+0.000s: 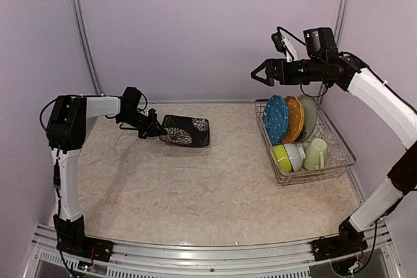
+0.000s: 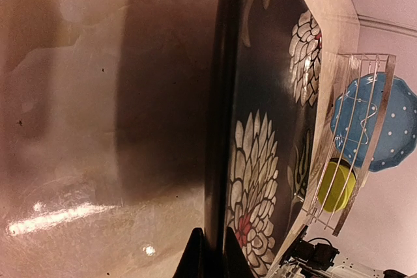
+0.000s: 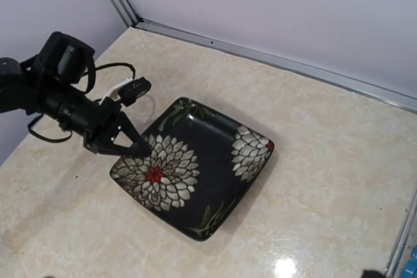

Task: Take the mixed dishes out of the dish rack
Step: Place the plate at the center of the board.

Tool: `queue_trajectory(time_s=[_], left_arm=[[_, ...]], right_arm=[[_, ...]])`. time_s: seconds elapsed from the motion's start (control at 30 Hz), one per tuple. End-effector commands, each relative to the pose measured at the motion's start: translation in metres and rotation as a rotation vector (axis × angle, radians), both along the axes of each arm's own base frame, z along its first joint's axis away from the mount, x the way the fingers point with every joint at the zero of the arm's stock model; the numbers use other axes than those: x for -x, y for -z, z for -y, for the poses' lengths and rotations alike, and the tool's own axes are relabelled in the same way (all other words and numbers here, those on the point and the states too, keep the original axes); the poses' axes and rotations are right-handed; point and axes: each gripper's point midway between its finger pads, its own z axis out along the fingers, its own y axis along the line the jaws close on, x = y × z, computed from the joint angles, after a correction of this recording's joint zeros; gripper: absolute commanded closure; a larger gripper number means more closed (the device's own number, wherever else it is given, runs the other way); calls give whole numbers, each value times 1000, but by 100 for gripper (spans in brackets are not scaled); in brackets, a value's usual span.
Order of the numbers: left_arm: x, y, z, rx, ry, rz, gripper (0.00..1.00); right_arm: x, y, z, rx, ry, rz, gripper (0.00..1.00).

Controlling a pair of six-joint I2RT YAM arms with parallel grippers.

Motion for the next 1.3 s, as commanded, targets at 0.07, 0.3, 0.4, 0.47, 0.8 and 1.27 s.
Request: queue_trajectory(time_s=[0.07,0.3,0.4,0.47,0.8,1.27], left_arm=[[6,-18,28,102,94,77,100],[36,-4,51,72,116,47,100],[51,7,61,38,119,31,100],[60,12,69,30,125,23,100],[77,32,72,-49,92,-41,88],[94,29,56,-102,25,-37,62]], right_arm=[[4,0,6,-10,22,-4,1],[5,4,6,-12,23,-11,1],[6,5,6,-15,20,-10,1],[7,7,7,-10,21,-13,1],[6,16,7,11,17,-20,1],[5,29,19,62,49,-32,1]])
